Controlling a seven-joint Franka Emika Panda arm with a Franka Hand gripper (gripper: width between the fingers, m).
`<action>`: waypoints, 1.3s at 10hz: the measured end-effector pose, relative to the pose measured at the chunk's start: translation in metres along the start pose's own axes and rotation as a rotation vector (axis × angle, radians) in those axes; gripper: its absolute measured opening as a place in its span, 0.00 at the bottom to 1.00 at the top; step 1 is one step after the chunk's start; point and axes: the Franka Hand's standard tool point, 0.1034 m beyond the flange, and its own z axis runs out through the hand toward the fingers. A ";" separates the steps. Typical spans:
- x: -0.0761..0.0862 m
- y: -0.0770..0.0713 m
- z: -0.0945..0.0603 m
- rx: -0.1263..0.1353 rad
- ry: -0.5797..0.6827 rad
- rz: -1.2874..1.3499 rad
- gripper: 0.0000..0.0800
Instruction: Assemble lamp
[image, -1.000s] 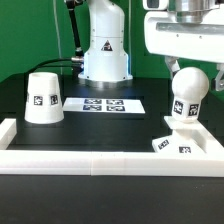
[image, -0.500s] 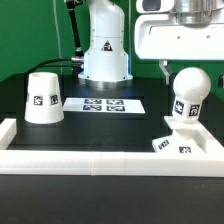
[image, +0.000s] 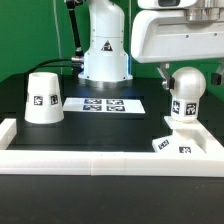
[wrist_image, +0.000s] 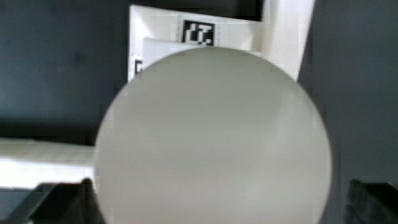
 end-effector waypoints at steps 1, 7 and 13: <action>0.000 0.001 0.000 0.000 0.000 -0.070 0.87; -0.001 -0.001 0.003 -0.006 0.012 -0.523 0.87; -0.002 0.001 0.005 -0.046 -0.014 -1.043 0.87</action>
Offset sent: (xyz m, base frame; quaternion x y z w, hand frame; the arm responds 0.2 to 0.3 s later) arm 0.0000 0.0000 0.0000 0.0000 0.0000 -0.1938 0.9810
